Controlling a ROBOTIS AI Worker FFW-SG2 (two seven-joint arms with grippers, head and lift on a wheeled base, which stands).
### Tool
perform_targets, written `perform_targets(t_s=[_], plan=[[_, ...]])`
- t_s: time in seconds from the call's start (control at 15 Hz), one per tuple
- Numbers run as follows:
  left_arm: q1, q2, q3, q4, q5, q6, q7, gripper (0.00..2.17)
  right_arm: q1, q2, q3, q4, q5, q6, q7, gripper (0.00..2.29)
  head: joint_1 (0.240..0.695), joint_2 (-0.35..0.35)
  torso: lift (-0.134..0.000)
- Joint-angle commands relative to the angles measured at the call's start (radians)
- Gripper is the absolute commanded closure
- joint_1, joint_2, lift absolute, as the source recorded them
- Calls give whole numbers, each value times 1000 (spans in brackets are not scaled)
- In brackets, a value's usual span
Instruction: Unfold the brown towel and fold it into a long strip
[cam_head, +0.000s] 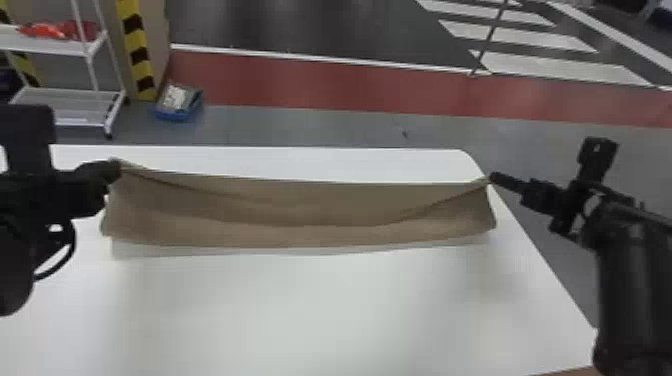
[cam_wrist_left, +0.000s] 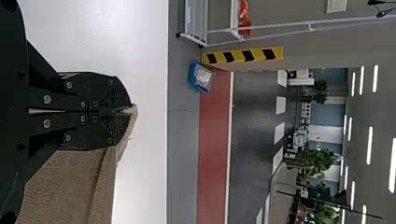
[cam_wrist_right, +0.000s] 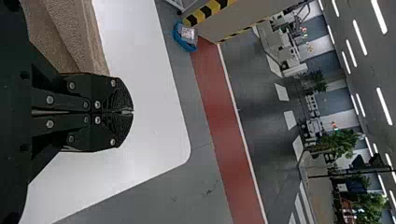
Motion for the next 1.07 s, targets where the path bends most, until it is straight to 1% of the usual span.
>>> perform_targets(t_s=[0.0,0.07,0.13,0.2,0.27,0.33,0.4,0.47,0.53,0.67,0.8,0.87,0.93,1.0], plan=[[-30,-1,-7,56,-19,-10,-5,1723,-15,1,39,45,6,-44,-29,1669,666,-204,-123],[-32,-3,-12,68,-39,-13,-1,1561,-18,3,51,58,9,-56,-55,1457,665,-200,-123],[-38,-1,-23,85,-50,-25,8,1349,-18,6,71,74,9,-93,-77,1055,665,-196,-123],[-38,-3,-33,112,-62,-80,9,660,-19,4,93,95,11,-142,-91,1048,666,-195,-123],[-40,-4,-42,129,-87,-92,9,140,-24,4,105,120,13,-164,-115,755,670,-188,-123],[-44,-4,-64,146,-131,-77,19,-1,-23,7,113,140,11,-225,-151,56,669,-186,-123],[-50,-4,-92,171,-167,-95,42,-1,-21,10,113,166,-1,-320,-186,-2,669,-185,-123],[-52,-4,-107,194,-197,-132,42,-2,-21,10,113,186,-10,-379,-220,-2,671,-186,-123],[-52,-4,-115,203,-214,-141,45,-2,-23,9,113,204,-12,-418,-232,29,671,-186,-123],[-52,-3,-111,214,-219,-151,51,-2,-19,4,111,216,-18,-431,-226,60,662,-194,-123],[-43,-1,-101,217,-219,-166,68,2,13,1,103,213,-60,-467,-209,66,663,-193,-123],[-30,0,-87,209,-208,-175,66,2,33,-3,100,198,-73,-467,-190,76,664,-191,-123],[-7,2,-67,194,-177,-175,66,46,69,-3,91,163,-95,-452,-164,80,671,-187,-123],[17,3,-44,168,-139,-178,60,66,117,-3,91,112,-122,-434,-152,87,678,-185,-123]])
